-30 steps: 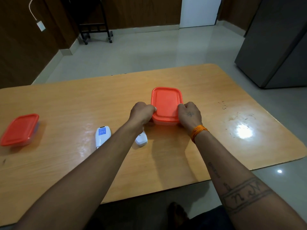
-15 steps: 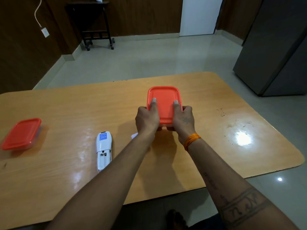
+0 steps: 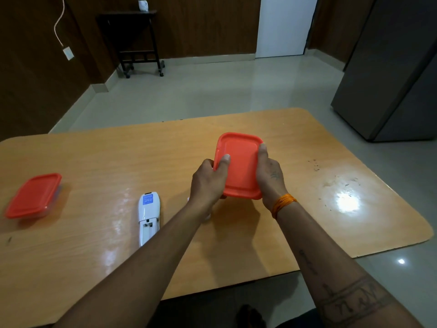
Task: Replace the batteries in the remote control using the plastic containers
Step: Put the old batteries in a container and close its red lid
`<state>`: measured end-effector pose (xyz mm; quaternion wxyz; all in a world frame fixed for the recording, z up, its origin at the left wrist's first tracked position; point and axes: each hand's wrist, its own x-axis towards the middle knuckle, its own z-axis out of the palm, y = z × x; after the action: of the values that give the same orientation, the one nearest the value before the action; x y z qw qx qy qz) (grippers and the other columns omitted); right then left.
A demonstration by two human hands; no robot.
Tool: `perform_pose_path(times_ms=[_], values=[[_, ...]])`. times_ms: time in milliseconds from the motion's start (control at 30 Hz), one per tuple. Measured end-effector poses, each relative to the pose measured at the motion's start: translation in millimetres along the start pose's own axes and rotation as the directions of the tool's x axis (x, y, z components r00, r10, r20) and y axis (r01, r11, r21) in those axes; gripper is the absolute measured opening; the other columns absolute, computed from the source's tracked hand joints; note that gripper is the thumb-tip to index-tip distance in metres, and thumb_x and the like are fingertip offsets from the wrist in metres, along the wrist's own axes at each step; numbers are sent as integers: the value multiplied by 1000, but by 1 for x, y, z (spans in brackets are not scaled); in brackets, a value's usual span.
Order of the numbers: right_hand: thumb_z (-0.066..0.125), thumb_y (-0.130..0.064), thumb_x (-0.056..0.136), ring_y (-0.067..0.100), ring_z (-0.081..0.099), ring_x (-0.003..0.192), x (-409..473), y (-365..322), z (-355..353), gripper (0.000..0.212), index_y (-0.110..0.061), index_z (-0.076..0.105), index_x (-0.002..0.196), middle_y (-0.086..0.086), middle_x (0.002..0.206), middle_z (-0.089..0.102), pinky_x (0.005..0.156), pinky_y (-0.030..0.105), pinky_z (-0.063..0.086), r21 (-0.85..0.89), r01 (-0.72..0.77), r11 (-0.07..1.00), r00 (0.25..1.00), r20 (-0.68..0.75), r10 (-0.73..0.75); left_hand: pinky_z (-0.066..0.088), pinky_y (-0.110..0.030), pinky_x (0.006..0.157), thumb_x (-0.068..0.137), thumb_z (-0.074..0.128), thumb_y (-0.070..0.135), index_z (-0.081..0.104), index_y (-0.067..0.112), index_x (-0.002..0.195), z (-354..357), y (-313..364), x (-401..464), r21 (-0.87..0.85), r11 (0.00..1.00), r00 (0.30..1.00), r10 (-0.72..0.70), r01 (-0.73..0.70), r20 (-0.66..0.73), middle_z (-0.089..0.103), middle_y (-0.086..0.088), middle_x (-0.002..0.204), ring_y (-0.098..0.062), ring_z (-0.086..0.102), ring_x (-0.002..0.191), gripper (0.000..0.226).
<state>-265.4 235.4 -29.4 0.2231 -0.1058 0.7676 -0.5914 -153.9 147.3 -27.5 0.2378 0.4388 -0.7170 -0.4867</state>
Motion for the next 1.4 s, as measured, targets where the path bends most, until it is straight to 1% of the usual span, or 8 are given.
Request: perform_pose_path(times_ms=[100, 200, 267, 400, 700, 967, 1200, 1400], values=[[24, -84, 94, 33, 64, 75, -4, 1, 0, 82, -14, 63, 76, 7, 75, 64, 68, 43, 52, -34, 14, 999, 1000, 18, -14, 54, -42, 72, 86, 43, 77, 66, 14, 80, -2, 7, 5, -90, 993, 997, -75, 76, 18, 68, -7, 84, -32, 66, 80, 67], [25, -84, 93, 42, 71, 89, -5, 2, 6, 91, -5, 70, 97, 20, 96, 74, 81, 55, 60, 28, 7, 1000, 999, 49, -8, 41, -38, 68, 93, 34, 80, 60, 13, 74, -6, 15, 12, -139, 987, 996, -85, 81, -18, 60, -6, 71, -30, 57, 69, 75], [27, -80, 97, 37, 67, 84, -4, -3, 6, 93, 3, 68, 106, 18, 93, 70, 76, 48, 57, 70, 5, 998, 998, 66, -10, 36, -37, 66, 98, 31, 77, 53, 14, 70, -6, 17, 12, -121, 992, 998, -45, 39, -49, 50, -2, 65, -26, 49, 64, 73], [30, -74, 100, 37, 61, 77, -5, -6, 6, 90, 9, 64, 100, 22, 87, 62, 70, 43, 52, 112, 24, 993, 993, 110, -36, 38, -38, 67, 100, 25, 76, 50, 16, 67, -8, 12, 11, -99, 995, 998, -29, 23, -52, 51, -3, 65, -26, 49, 64, 72], [36, -91, 79, 25, 57, 70, -2, -4, -2, 77, -19, 64, 79, 8, 76, 62, 66, 41, 44, 78, 42, 996, 996, 79, -48, 37, -37, 64, 105, 28, 67, 51, 19, 66, -12, 6, 3, 49, 992, 993, 112, -114, 46, 55, -1, 65, -25, 52, 66, 66], [42, -91, 77, 25, 59, 68, -4, -7, 1, 75, -20, 67, 78, 6, 71, 63, 67, 40, 45, 37, 38, 999, 985, 169, -43, 42, -40, 71, 73, 53, 60, 55, 22, 77, -18, 25, 14, -237, 967, 989, -67, 97, 131, 55, -4, 70, -23, 52, 69, 39], [44, -91, 77, 29, 63, 71, -1, -3, -2, 95, 0, 70, 83, 9, 76, 68, 69, 42, 49, 48, 39, 998, 984, 174, -46, 51, -40, 72, 68, 56, 90, 62, 19, 76, -14, 20, 17, -246, 961, 985, -96, 129, 140, 62, -5, 70, -25, 62, 68, 72], [53, -75, 90, 29, 64, 71, -2, -8, -2, 76, -2, 71, 87, 11, 79, 68, 67, 39, 49, 108, 27, 994, 980, 195, -48, 49, -39, 66, 79, 55, 84, 57, 18, 65, -16, 18, 18, -203, 977, 997, -64, 73, 49, 57, -2, 62, -26, 58, 63, 67]])
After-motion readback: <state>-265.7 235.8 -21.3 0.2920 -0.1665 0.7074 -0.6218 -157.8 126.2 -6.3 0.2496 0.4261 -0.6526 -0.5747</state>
